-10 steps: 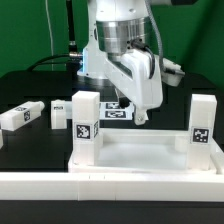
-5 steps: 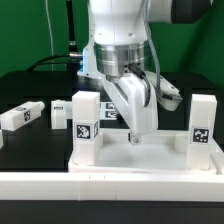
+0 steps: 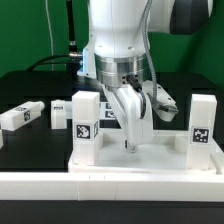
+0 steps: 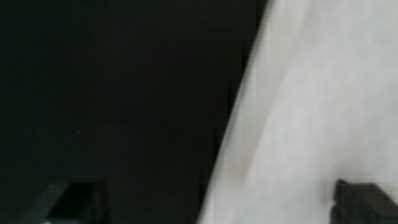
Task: Assemble desk
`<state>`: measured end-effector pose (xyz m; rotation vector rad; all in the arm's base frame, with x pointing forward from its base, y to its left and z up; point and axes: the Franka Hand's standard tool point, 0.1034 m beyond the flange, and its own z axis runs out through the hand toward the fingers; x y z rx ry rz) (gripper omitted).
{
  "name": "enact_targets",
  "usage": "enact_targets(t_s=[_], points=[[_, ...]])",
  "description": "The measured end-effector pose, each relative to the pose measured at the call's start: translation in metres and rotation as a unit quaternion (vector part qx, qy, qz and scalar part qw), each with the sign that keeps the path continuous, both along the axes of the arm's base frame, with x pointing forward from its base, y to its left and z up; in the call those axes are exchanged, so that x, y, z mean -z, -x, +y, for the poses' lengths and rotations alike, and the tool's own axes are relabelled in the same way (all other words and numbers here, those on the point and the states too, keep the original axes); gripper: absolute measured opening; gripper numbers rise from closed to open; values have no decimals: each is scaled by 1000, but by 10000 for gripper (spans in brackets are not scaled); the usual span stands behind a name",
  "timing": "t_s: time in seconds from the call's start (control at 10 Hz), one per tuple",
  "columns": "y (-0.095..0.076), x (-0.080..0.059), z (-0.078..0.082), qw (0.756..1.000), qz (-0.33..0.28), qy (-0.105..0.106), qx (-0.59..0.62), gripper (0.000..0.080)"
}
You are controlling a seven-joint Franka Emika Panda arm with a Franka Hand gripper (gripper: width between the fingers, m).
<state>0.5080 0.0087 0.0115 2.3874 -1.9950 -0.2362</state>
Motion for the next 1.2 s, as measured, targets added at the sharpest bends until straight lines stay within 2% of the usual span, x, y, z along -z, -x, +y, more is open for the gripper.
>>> enact_targets(t_s=[0.2,0.3,0.4,0.5,1.2], points=[[0,0,0,1000,0,0,0,269],[0,0,0,1000,0,0,0,135],[-1,0,-3,1000,-3,2,4,135],[0,0,-4,1000,-2,3,5,100],[1,0,-6,1000,-3,1,-8,100]])
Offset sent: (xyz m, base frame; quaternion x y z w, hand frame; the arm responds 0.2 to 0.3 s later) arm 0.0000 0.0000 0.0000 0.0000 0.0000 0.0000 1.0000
